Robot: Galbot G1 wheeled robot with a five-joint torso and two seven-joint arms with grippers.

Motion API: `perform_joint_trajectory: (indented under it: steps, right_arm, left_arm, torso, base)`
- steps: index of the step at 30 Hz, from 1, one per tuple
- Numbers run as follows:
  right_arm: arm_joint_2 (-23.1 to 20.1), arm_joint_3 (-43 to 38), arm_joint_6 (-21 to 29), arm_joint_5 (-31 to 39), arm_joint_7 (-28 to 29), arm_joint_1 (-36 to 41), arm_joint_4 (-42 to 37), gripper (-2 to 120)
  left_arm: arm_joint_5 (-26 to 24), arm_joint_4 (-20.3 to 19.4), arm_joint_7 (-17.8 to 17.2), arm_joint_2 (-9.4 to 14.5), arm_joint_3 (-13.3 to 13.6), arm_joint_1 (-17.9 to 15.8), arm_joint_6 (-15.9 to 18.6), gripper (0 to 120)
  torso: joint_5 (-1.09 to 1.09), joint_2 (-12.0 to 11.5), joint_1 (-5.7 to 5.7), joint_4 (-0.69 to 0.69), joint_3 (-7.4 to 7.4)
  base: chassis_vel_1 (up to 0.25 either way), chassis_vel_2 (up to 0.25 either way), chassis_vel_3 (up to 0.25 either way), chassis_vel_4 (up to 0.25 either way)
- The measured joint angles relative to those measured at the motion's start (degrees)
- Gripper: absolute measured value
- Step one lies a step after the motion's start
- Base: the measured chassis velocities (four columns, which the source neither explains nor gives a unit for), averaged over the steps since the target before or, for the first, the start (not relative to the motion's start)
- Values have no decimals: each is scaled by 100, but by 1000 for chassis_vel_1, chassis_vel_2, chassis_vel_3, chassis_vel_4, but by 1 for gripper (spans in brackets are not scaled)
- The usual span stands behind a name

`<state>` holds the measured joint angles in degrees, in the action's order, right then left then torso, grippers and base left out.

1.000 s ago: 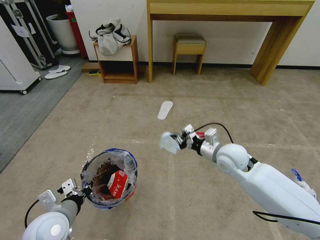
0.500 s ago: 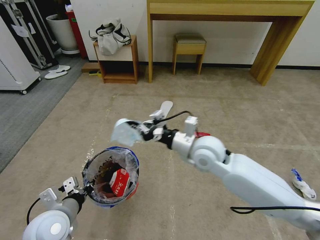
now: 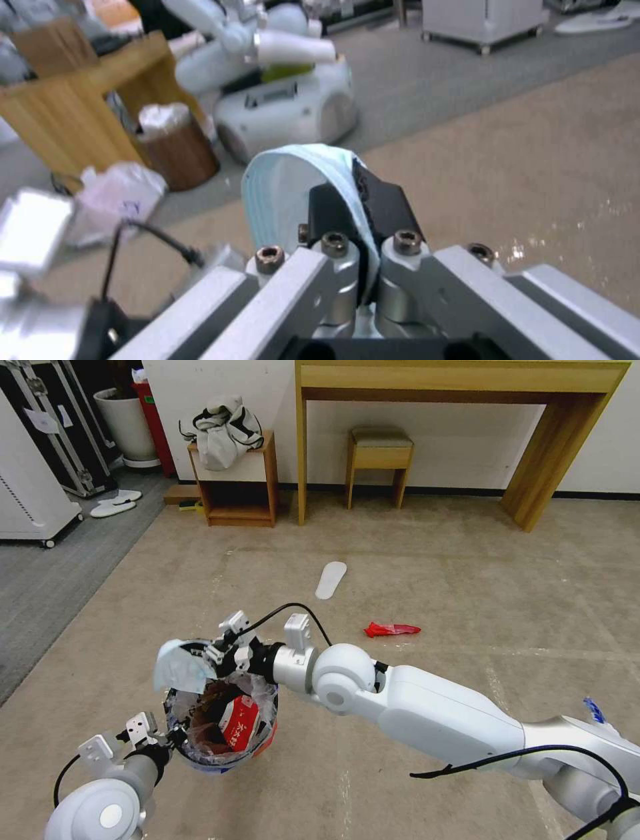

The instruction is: Pick up the trash bin and place the garbage on the floor into it.

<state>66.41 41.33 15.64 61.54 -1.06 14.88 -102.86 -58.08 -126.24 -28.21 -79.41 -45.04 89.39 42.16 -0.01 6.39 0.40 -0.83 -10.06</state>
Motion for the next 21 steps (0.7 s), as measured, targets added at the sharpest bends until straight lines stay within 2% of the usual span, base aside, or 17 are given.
perform_joint_trajectory:
  steps: [21]
  right_arm:
    - [-108,585,370,-410,159,-107,357,0]
  left_arm:
    - [-9,-54,0,-7,-2,3,-1,0]
  torso:
    - [1,0,0,1,1]
  base:
    - [0,0,0,0]
